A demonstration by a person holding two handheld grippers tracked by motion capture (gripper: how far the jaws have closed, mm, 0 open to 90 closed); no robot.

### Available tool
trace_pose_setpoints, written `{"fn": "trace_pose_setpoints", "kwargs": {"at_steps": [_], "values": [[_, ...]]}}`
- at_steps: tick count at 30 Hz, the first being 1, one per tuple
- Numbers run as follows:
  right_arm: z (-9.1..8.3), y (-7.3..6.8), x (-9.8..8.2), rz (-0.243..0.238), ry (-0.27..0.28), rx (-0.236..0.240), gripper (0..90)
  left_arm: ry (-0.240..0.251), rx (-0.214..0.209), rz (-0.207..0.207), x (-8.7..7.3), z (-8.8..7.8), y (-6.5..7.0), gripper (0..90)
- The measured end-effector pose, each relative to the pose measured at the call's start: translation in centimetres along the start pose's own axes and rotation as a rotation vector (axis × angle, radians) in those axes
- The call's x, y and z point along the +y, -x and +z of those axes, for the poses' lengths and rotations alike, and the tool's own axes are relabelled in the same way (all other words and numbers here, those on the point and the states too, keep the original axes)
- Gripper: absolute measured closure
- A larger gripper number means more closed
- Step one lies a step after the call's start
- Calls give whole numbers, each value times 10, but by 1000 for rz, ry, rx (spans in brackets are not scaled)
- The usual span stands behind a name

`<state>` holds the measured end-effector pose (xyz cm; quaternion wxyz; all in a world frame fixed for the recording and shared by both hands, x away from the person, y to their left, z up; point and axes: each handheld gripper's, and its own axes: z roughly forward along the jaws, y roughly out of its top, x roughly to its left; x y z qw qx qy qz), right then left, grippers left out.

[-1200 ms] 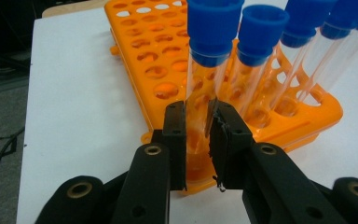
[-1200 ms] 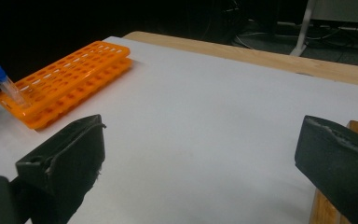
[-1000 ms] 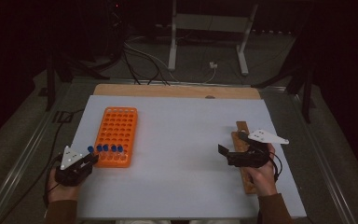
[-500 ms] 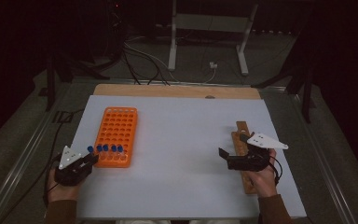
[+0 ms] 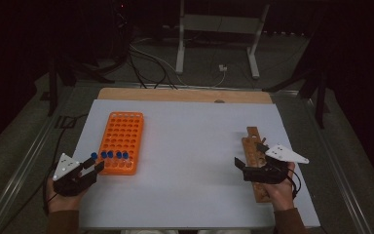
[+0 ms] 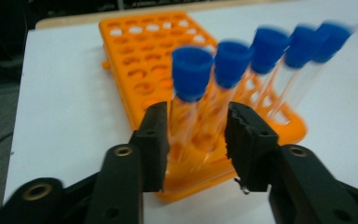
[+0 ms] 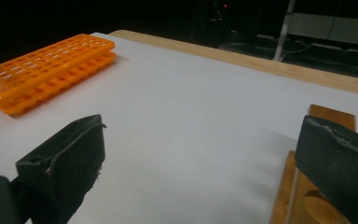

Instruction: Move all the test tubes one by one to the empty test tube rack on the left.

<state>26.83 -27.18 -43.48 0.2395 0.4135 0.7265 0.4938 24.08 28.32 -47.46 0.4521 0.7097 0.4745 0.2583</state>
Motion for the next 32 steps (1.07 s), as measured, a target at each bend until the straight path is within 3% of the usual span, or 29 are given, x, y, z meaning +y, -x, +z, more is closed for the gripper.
{"fn": "trace_pose_setpoints", "kwargs": {"at_steps": [8,11,20,32], "values": [[-8,-1,-5,-19,8,-12,18,120,-15,-30,6,-15,1,386],[-12,0,-9,-19,14,-13,18,160,-5,-45,9,-20,2,267],[-26,11,-19,-7,58,-25,18,175,-5,-53,15,-21,5,26],[-30,20,-24,10,74,-43,18,208,5,-68,16,-25,2,5]]}}
